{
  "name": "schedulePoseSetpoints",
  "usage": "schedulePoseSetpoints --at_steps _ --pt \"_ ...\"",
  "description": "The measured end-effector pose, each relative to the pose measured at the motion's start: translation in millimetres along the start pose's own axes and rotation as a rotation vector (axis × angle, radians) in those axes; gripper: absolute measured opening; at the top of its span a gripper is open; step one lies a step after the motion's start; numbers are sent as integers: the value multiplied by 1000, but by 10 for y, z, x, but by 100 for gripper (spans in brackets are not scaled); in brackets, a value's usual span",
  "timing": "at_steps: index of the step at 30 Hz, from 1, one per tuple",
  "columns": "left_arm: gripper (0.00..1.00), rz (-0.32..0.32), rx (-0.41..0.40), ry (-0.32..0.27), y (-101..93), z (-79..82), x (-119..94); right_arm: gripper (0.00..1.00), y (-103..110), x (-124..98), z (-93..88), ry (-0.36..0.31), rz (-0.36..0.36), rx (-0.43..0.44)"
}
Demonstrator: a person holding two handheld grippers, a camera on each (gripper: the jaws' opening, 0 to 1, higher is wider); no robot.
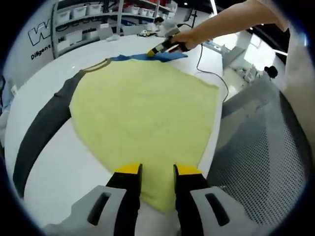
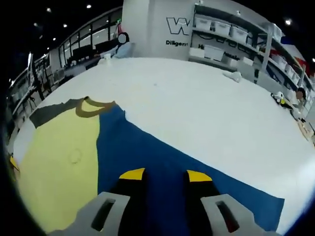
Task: Fold the garment on the visible template until the final outline fits inside the template.
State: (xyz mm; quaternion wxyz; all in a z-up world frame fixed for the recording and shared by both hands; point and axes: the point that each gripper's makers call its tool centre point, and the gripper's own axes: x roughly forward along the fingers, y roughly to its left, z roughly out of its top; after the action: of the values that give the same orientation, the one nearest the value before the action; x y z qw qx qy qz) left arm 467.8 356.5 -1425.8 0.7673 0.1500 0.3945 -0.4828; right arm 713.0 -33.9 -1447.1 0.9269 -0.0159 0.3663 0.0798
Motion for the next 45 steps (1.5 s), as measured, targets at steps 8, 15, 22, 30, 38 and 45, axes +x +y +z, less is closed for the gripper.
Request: schedulePoseSetpoints --at_steps 8,15,22,30,38,45 --pt "25 25 -15 -20 173 105 3 23 -293 -4 43 -14 -58 -20" --pt "30 100 -3 -64 640 366 40 23 -380 16 66 -16 -73 -9" --pt "31 265 -72 -137 1709 778 -61 29 -422 36 89 -10 -32 -52" --pt "31 359 -132 -94 2669 839 -122 29 -380 102 146 35 103 -161" --pt "31 353 -194 -3 3048 669 -9 18 -236 150 185 74 225 -302" --pt "26 333 -189 42 3007 572 76 0 -52 110 186 61 261 -370"
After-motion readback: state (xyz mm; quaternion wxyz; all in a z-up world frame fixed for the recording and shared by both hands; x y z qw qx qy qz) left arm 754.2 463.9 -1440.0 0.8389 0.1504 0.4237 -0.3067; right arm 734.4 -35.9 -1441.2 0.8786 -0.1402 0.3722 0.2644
